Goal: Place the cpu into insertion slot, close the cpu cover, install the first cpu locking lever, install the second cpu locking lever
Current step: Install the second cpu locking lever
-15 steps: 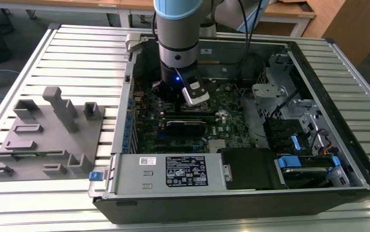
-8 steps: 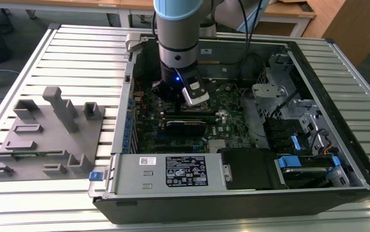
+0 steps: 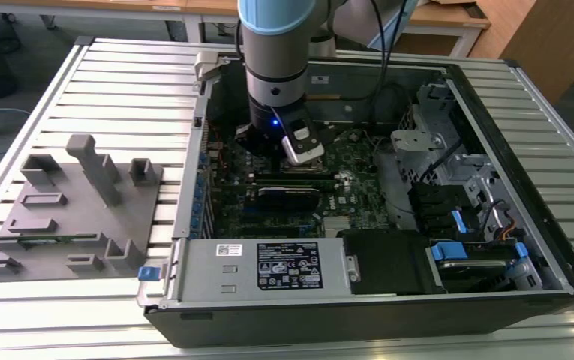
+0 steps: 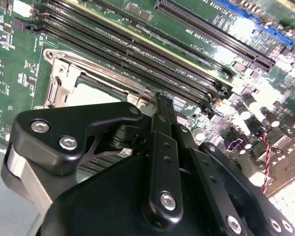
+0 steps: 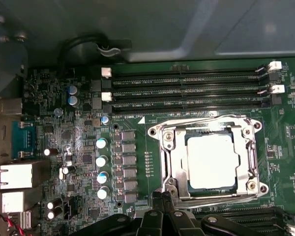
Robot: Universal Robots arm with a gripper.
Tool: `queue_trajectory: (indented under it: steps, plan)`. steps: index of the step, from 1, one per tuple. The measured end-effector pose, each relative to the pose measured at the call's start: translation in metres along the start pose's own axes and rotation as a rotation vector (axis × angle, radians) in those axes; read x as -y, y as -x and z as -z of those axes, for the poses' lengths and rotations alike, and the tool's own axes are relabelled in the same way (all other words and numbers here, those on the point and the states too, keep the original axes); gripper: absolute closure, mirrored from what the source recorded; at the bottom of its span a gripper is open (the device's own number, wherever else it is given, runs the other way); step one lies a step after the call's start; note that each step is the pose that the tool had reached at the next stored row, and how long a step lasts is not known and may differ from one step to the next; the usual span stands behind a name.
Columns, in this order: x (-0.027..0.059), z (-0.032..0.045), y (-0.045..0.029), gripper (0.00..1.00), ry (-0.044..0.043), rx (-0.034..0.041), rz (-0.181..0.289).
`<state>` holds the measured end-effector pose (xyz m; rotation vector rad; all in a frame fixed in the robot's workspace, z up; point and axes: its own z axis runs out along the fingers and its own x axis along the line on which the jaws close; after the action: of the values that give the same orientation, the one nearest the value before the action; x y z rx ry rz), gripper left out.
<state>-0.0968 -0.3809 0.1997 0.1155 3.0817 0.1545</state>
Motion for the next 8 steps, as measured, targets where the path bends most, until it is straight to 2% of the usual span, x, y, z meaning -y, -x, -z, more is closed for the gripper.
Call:
queue_trajectory:
  steps: [3, 8]
  plan:
    - [0.0001, -0.0003, -0.0006, 0.89, 0.0091, -0.0008, 0.000]
    - [0.0001, -0.0006, -0.0016, 0.89, 0.0149, -0.0010, -0.001]
